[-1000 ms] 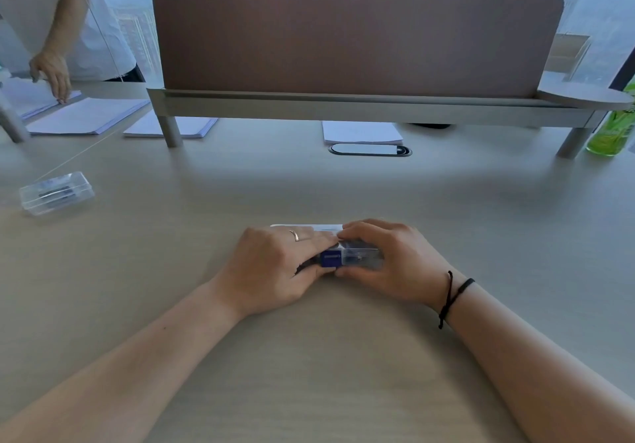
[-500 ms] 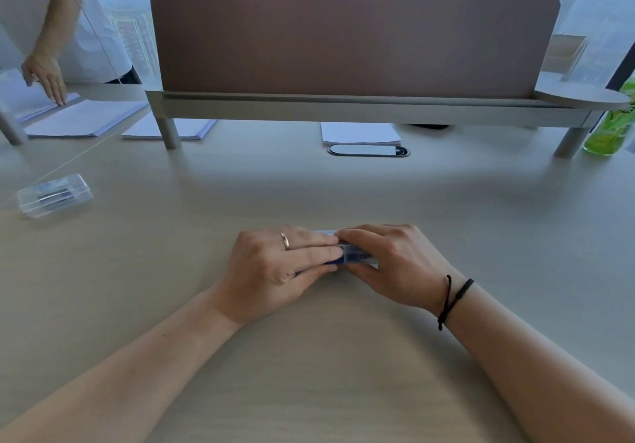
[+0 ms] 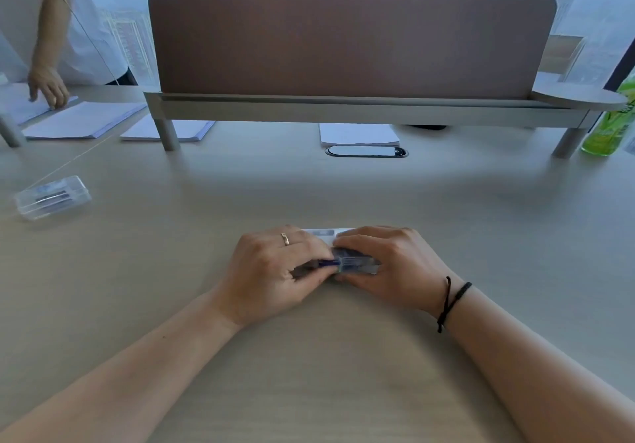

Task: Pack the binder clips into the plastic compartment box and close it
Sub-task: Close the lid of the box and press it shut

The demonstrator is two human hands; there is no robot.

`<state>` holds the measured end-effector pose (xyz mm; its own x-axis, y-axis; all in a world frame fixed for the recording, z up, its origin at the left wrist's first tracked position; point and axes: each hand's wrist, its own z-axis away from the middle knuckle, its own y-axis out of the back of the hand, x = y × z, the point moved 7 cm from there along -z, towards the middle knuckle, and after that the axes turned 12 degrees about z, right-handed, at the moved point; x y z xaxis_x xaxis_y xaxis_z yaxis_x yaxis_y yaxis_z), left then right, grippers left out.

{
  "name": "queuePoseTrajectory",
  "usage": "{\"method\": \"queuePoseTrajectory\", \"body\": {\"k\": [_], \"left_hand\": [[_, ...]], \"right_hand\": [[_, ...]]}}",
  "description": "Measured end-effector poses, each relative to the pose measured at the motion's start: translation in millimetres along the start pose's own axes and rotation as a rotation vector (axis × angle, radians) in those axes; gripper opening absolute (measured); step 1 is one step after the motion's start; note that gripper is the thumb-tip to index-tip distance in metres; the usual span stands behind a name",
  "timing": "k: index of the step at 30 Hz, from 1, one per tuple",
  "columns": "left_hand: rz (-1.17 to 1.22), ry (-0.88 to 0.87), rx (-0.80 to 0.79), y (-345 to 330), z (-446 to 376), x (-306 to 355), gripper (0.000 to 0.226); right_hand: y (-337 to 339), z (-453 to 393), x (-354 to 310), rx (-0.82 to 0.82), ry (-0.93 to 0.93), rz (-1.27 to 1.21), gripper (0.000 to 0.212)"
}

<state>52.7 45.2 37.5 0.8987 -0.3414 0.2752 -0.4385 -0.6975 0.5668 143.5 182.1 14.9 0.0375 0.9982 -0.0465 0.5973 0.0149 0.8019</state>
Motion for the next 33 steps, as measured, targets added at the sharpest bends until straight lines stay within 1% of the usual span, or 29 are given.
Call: {"method": "queuePoseTrajectory", "body": {"k": [4,8,15,19,21,22,25,28,30,33], "left_hand": [[0.06,0.068,-0.092,-5,6,-11,0.01],[0.122,0.169,-0.184,-11,15,-28,0.012],[0.171,0.213,-0.206,-15,16,-37,0.012],[0.157,0.247,-0.177,-9,17,-41,0.019],[0.136,0.279,-0.154,-3,17,-46,0.025],[0.14,0.321,-0.168,-1,18,-51,0.032],[0.121,0.468,-0.29,-6,26,-66,0.055],[0.079,0.586,-0.382,-10,31,-78,0.068],[0.084,0.65,-0.434,-11,33,-84,0.075],[0.09,0.655,-0.459,-11,34,-89,0.075]], "right_hand": [[-11,4,1,-0.095,-0.013,-0.023,0.045],[-19,7,6,-0.181,-0.056,-0.052,0.047],[-14,9,7,-0.181,-0.109,-0.077,0.044],[-10,8,8,-0.147,-0.123,-0.059,0.032],[-10,6,9,-0.147,-0.122,-0.053,0.032],[-10,6,9,-0.157,-0.12,-0.05,0.035],[-11,7,10,-0.202,-0.127,-0.023,0.045],[-11,6,11,-0.213,-0.163,-0.03,0.043],[-13,5,12,-0.224,-0.218,-0.088,0.039],[-21,4,13,-0.279,-0.307,-0.194,0.033]]}}
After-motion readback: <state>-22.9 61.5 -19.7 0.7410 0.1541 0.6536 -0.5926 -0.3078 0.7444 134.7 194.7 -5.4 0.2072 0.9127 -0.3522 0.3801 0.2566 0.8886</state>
